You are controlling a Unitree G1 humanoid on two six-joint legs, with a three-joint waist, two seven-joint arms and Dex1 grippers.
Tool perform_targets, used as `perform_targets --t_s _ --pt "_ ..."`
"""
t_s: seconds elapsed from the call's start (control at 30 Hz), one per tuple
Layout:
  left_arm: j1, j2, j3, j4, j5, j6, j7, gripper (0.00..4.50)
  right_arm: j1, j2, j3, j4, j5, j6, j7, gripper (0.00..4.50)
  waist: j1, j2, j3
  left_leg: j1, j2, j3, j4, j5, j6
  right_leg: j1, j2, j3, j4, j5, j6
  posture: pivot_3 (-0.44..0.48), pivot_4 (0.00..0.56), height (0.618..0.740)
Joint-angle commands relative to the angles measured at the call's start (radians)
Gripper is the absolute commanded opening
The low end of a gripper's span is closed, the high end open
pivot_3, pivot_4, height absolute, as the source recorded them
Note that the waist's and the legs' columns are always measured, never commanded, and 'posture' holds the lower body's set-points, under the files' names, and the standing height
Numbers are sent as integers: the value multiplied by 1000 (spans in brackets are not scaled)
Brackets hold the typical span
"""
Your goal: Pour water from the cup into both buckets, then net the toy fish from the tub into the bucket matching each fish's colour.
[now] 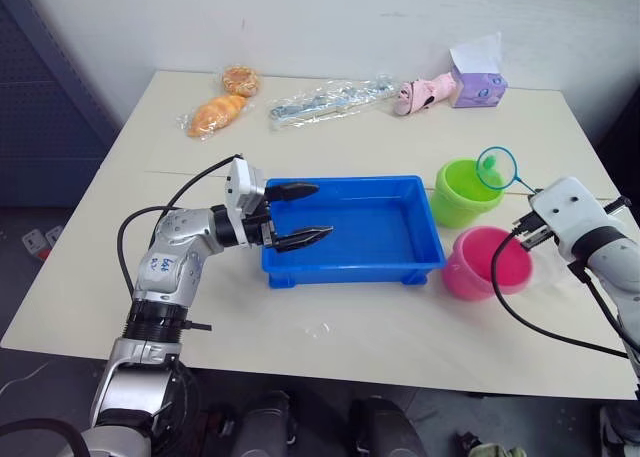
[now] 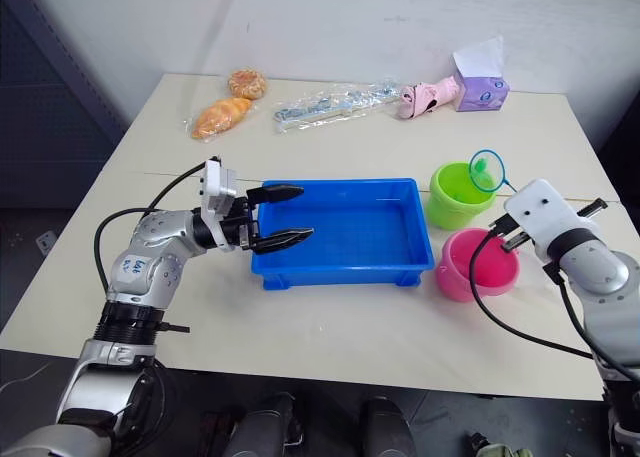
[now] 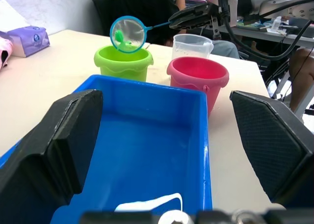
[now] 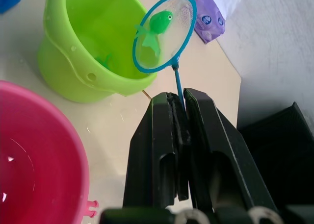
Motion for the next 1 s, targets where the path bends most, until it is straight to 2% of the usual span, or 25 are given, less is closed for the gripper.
perform_targets --t_s 0.03,0.1,0.2,0.4,0.5,0.53,0.63,0.67,0.73,0.83,0.9,1.0 --pt "2 11 13 -43 -2 -20 -5 4461 17 -38 7 2 -105 -112 -8 0 0 0 0 0 0 0 0 0 0 0 0 0 0 0 0 0 150 740" --pt "6 18 18 -46 -2 -23 -6 4461 42 -98 41 20 -206 -221 -3 0 0 0 0 0 0 0 0 0 0 0 0 0 0 0 0 0 150 740" --pt "22 46 22 -71 4 -25 -12 4461 63 -117 32 36 -263 -291 -23 0 -1 0 0 0 0 0 0 0 0 0 0 0 0 0 0 0 150 740" --pt "54 81 19 -122 -7 -16 -24 4461 75 -97 4 65 -343 -360 -75 0 0 0 0 0 0 0 1 0 -1 0 0 0 0 0 0 0 150 740" --pt "54 82 23 -121 -10 -21 -24 4461 47 -51 -21 66 -308 -351 -78 0 0 0 0 1 0 0 1 0 -1 1 0 0 0 0 0 0 150 740" --pt "53 82 31 -122 -17 -18 -24 4461 30 -26 -43 52 -256 -356 -71 0 -1 0 0 1 0 0 1 0 -1 1 0 0 0 0 0 0 150 740" --pt "66 125 70 -108 -46 -26 -76 4461 -28 113 -170 -100 263 -69 131 0 -6 0 0 1 1 0 1 1 -1 1 2 0 0 0 0 0 150 740" --pt "68 137 79 -100 -51 -30 -88 4461 -33 130 -198 -138 367 14 177 0 -6 1 0 1 2 0 1 1 -2 1 3 0 1 0 0 0 150 740" --pt "83 160 116 -65 -75 -45 -130 4461 -34 126 -238 -210 517 116 245 0 -2 1 0 1 2 -2 1 1 -2 2 3 -1 1 0 0 0 150 740" --pt "120 199 154 -44 -99 -98 -224 4461 -34 105 -278 -307 825 373 273 0 -2 1 0 1 2 -3 1 0 -1 3 1 -2 0 0 0 0 150 740" --pt "144 237 166 -63 -99 -97 -257 4461 -10 104 -282 -365 982 439 315 0 -2 1 0 1 2 -4 1 0 0 3 0 -2 0 0 0 0 150 740" --pt "207 299 147 -149 -91 -140 -357 4461 48 83 -246 -422 1068 492 371 0 -1 1 0 0 1 -5 1 -1 1 4 -1 -2 -2 0 0 0 150 740"
